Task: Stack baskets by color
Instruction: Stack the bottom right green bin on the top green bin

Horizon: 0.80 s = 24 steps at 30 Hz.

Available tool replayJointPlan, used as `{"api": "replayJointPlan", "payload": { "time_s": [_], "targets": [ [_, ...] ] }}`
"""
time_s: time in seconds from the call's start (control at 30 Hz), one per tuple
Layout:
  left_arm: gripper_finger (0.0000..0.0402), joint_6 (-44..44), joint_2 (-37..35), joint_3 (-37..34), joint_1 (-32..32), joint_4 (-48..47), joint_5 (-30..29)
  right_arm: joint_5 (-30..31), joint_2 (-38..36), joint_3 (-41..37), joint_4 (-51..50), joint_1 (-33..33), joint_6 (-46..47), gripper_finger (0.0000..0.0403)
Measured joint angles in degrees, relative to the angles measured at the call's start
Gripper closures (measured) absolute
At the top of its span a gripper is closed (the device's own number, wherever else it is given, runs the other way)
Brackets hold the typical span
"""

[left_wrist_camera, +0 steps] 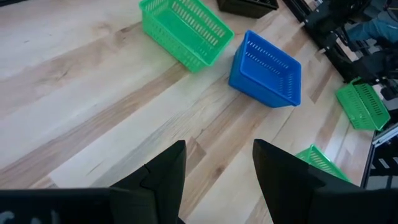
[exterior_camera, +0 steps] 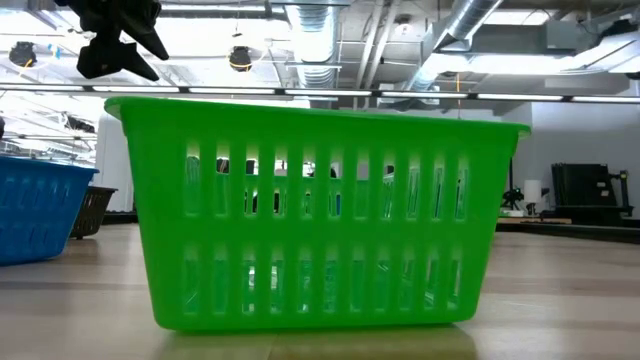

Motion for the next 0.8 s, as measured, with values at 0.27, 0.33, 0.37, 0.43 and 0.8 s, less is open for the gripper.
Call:
{"api": "replayJointPlan", "payload": {
  "time_s": [0.27,0.33,0.37,0.43,0.8],
  "targets": [
    [0.0228,-0.01,0.00,0.00,0.00,-0.02,-0.01,0.62,0.00,0.54,1.94,-3.38,-0.53,0.0392],
    [0.0228,0.00,0.00,0.00,0.00,-0.02,0.02,1.74,0.00,1.80,1.87,-5.80,-3.26,0.0395],
    [0.0228,0.00,0.00,0.00,0.00,-0.02,0.02,2.25,-0.08,2.57,1.70,-7.39,-4.99,0.0393],
    [0.0228,0.22,0.00,0.00,0.00,-0.02,0.02,3.37,-0.48,4.26,0.59,-11.12,-8.52,0.0391],
    [0.0228,4.22,0.00,0.02,0.02,-0.02,0.96,4.91,-4.92,20.58,-9.24,-39.66,-35.70,0.0396]
  ]
}}
